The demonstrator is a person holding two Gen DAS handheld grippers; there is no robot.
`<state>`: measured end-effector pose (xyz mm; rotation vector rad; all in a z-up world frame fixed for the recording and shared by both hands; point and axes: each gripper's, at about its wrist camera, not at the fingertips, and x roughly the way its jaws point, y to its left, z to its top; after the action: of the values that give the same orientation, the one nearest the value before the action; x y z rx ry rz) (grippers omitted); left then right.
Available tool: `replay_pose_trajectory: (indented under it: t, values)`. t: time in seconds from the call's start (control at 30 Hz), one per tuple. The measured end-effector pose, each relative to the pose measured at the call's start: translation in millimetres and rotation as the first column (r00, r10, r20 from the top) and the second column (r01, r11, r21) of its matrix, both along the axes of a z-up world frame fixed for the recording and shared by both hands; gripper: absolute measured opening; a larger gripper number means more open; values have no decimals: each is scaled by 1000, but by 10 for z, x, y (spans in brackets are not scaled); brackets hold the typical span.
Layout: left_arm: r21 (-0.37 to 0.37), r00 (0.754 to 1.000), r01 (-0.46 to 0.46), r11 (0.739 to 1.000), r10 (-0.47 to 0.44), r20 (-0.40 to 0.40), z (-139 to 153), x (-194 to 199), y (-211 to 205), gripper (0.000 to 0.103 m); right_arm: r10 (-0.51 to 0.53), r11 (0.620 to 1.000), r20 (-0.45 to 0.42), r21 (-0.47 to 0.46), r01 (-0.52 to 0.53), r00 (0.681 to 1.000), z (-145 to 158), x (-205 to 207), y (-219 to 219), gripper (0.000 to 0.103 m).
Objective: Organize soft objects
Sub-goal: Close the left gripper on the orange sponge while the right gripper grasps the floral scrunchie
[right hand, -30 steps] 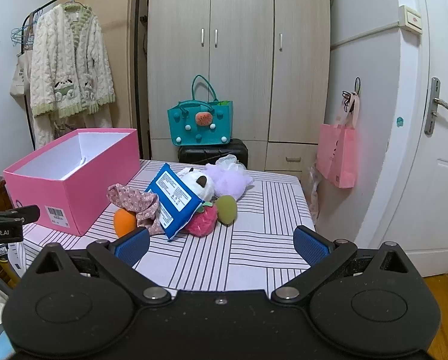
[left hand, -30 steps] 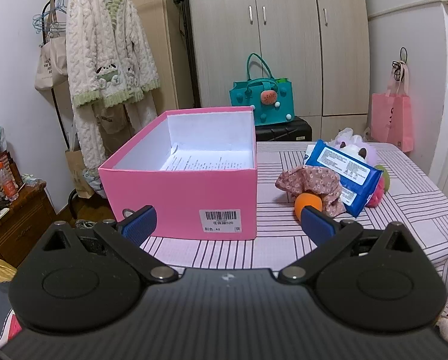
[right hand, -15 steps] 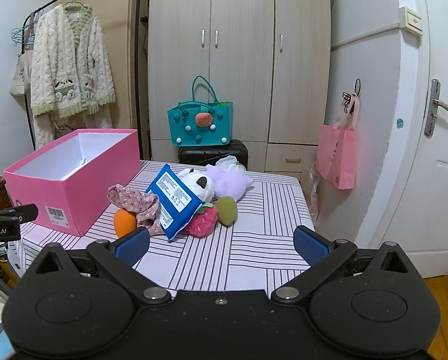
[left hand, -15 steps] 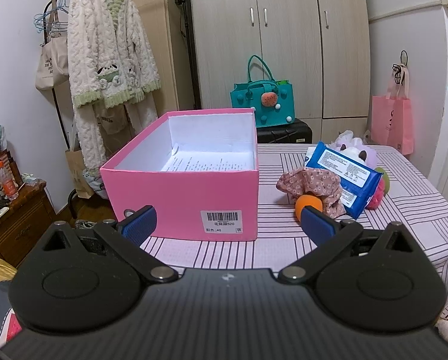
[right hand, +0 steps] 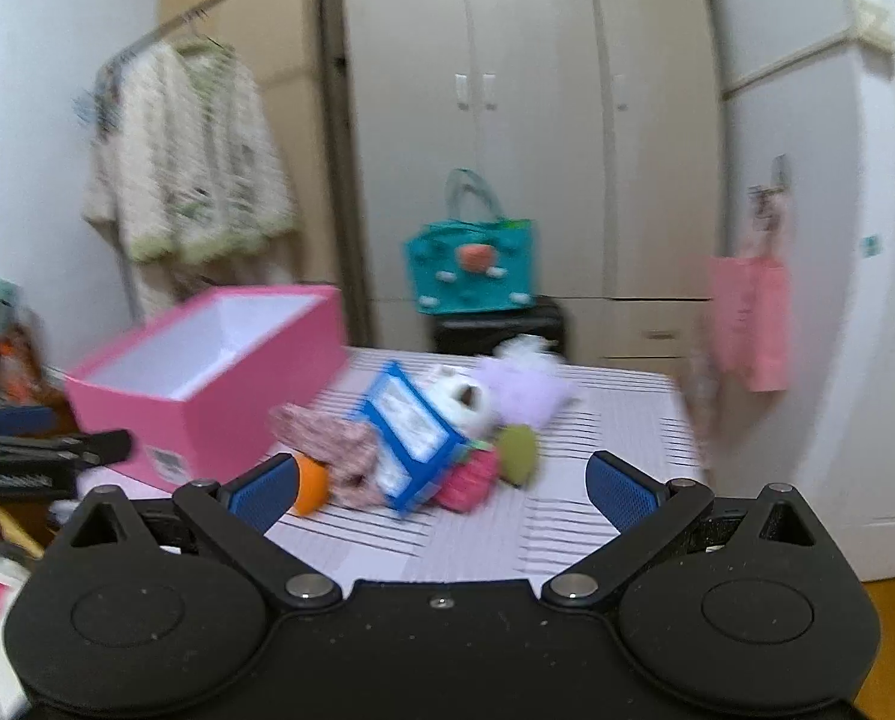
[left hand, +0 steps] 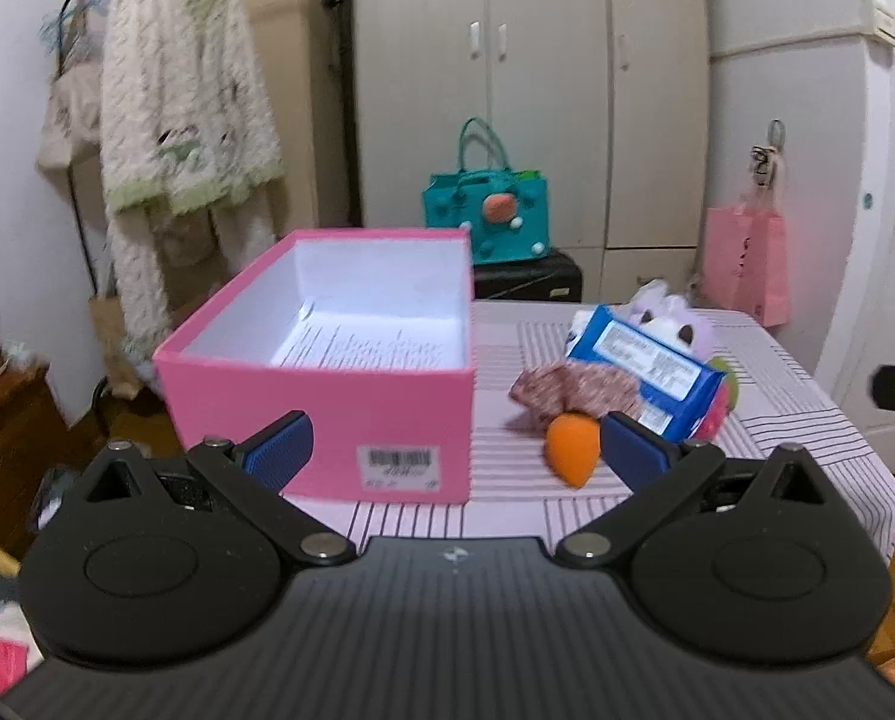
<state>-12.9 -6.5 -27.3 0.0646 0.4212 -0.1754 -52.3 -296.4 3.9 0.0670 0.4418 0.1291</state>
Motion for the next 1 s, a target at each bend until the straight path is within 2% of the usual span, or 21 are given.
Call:
replay_pose_trajectory:
  t: [0.1,0.27,0.43,0.53,0.6,0.7,0.83,0.9,0.93,0.97,1.0]
  values:
    - [8,999,39,999,-39,15,26,56,-104,100,88,996,-29,33,-87,996,-26,221,-35,103]
    - [32,993,120,992,-120,-15,-66,209,-350,97,186,982,-50,15,-186,981,-27,586,-19,102]
    - [8,979,190,982,-189,-82,-239,404,-558,84,287,957,-112,76,-279,952,-109,954,-20,87]
    - [10,971,212,977,-210,-114,-365,518,-651,70,356,933,-146,112,-342,923,-157,1143,1,75]
    - [10,967,216,976,-213,-139,-451,600,-708,63,407,912,-169,136,-388,898,-193,1276,20,68]
    - [2,965,202,979,-199,-170,-568,736,-760,57,448,893,-201,148,-425,871,-252,1441,71,67]
    - [59,975,161,985,-150,-161,-678,867,-825,52,479,878,-226,141,-458,848,-339,1619,183,67]
    - [86,977,155,984,-140,-163,-722,922,-863,47,484,875,-247,160,-457,840,-402,1724,225,67]
    - [91,975,159,983,-142,-170,-745,953,-869,44,483,875,-257,167,-454,837,-439,1775,235,67]
    - [91,973,164,982,-145,-181,-764,978,-879,35,480,877,-268,175,-448,836,-477,1833,253,67]
    - [91,970,170,981,-150,-192,-784,1009,-887,32,477,878,-276,182,-442,834,-507,1877,265,67]
